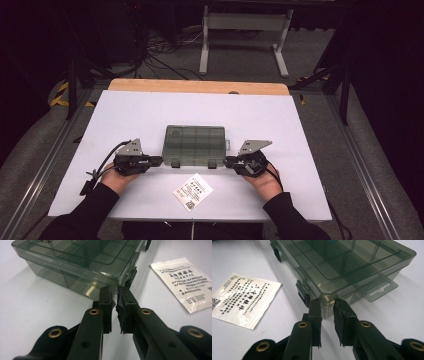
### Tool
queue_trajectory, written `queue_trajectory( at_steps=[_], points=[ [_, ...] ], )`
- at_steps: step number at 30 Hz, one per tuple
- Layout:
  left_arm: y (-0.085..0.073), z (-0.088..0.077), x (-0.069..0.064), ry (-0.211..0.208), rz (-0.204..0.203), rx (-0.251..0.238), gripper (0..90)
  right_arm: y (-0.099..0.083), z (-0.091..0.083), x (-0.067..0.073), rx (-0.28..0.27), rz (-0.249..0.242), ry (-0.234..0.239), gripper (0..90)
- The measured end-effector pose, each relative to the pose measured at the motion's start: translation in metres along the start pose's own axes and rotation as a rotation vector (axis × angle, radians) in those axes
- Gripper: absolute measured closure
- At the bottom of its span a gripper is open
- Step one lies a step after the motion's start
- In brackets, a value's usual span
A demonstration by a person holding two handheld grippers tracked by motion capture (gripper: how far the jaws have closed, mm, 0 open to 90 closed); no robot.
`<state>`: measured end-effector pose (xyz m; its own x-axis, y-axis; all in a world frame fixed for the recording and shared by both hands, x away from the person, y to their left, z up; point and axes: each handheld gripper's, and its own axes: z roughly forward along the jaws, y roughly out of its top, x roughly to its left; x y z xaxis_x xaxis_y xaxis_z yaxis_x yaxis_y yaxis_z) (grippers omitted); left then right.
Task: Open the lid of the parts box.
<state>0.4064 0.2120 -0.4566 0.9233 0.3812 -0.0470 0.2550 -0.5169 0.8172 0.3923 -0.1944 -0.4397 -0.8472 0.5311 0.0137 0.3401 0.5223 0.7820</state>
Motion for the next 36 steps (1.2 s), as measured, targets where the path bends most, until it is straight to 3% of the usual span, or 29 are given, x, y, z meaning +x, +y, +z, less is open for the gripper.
queue_trajectory(
  at_steps=[8, 20, 27, 36],
  points=[
    [0.003, -0.004, -0.001, 0.01, 0.004, -0.046, 83.1, 0.004, -0.005, 0.0, -0.041, -0.001, -0.004, 82.8],
    [0.006, -0.008, 0.003, 0.007, -0.021, -0.161, 84.2, 0.009, -0.009, -0.002, -0.148, 0.025, -0.002, 85.6],
    [0.006, -0.009, 0.004, 0.007, -0.024, -0.182, 84.4, 0.009, -0.011, -0.005, -0.187, 0.039, -0.003, 85.6],
    [0.006, -0.008, 0.007, 0.009, -0.035, -0.203, 84.4, 0.009, -0.012, -0.004, -0.193, 0.042, -0.009, 85.5]
  ],
)
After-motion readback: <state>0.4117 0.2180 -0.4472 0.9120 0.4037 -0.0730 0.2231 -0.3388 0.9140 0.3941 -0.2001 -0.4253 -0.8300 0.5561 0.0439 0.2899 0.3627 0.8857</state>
